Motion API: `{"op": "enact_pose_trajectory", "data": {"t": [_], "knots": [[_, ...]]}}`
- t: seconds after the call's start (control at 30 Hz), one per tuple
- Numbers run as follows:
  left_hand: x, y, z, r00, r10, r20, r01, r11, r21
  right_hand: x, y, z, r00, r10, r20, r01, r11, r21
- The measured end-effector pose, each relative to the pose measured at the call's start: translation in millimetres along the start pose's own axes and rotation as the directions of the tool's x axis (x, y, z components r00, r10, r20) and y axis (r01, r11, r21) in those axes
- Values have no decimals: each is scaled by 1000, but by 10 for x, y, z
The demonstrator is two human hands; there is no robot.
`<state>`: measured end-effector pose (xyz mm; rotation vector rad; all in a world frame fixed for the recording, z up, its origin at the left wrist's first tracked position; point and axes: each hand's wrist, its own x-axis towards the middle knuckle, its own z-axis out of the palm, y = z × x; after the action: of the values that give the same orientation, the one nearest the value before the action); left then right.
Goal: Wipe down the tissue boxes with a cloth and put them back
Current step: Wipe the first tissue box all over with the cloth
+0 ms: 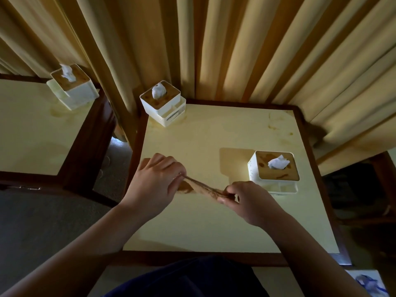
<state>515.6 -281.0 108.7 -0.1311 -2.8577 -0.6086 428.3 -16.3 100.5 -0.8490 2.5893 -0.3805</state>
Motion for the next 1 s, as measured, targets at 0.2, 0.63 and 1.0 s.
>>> {"op": "enact_pose_trajectory", "data": {"t": [0.2,0.63,1.0], "knots": [[136,-369,201,998,-48,-35,49,999,5,404,167,-185,988,152,30,-147,980,-135],[853,-730,145,991,-38,-132,61,983,176,1066,343,-595,854,188,-485,-234,972,-35],[-65,-691,858,996,87,26,-89,990,111,333,806,709,922,114,-371,-154,985,-78]]}}
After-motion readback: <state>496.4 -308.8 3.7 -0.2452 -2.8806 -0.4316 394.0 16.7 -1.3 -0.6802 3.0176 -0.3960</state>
